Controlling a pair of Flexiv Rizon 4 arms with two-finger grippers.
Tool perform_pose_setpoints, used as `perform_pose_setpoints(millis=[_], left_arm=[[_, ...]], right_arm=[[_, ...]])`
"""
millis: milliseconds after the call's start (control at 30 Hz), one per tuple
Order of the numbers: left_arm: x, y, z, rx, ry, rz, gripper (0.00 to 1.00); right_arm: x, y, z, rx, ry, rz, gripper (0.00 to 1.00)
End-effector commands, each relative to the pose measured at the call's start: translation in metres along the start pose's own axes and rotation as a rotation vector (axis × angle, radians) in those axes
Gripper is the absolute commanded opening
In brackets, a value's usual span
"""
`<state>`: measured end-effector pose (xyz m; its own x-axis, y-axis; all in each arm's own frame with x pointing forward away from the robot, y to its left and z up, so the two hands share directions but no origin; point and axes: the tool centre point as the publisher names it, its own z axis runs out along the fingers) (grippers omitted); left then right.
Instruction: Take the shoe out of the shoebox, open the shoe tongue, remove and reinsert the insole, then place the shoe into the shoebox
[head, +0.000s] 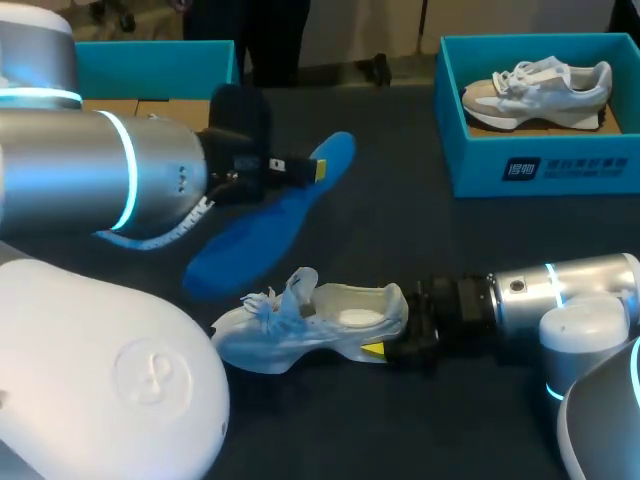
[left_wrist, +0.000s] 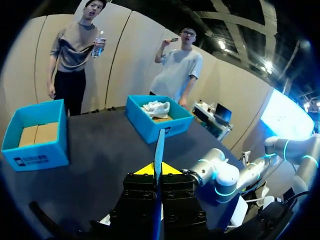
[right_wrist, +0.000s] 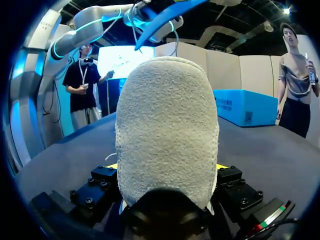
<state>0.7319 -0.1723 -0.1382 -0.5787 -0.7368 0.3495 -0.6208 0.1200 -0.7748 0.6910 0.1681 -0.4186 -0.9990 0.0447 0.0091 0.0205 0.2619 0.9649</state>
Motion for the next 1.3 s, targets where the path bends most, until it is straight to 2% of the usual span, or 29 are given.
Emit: perform_pose_setpoints(millis=[33, 367, 400, 567, 600, 833, 1067, 1300], left_arm=[[-0.003, 0.003, -0.007, -0.267, -0.083, -0.045, 0.0], [-0.011, -0.004, -0.005, -0.326, -0.003, -0.121, 0.0], [-0.008, -0.005, -0.002, -0.355, 0.044, -0.142, 0.0], [-0.003, -0.008, 0.002, -0.4, 0.105, -0.159, 0.0], [-0.001, -0.009, 0.003, -0.42, 0.149, -0.197, 0.0], [0.009, -0.014, 0.008, -0.471, 0.208, -0.249, 0.0], [0.012, -0.018, 0.007, -0.513, 0.175, -0.259, 0.0], [0.006, -0.006, 0.008, -0.579, 0.085, -0.179, 0.0]], right_arm=[[0.001, 0.0, 0.002, 0.003, -0.002, -0.001, 0.0], [0.001, 0.0, 0.002, 0.003, -0.002, -0.001, 0.0], [0.001, 0.0, 0.002, 0.003, -0.002, -0.001, 0.0], [0.001, 0.0, 0.002, 0.003, -0.002, -0.001, 0.0], [0.001, 0.0, 0.002, 0.003, -0.002, -0.001, 0.0], [0.001, 0.0, 0.002, 0.003, -0.002, -0.001, 0.0], [0.001, 0.0, 0.002, 0.003, -0.002, -0.001, 0.0], [0.001, 0.0, 0.002, 0.003, -0.002, -0.001, 0.0]])
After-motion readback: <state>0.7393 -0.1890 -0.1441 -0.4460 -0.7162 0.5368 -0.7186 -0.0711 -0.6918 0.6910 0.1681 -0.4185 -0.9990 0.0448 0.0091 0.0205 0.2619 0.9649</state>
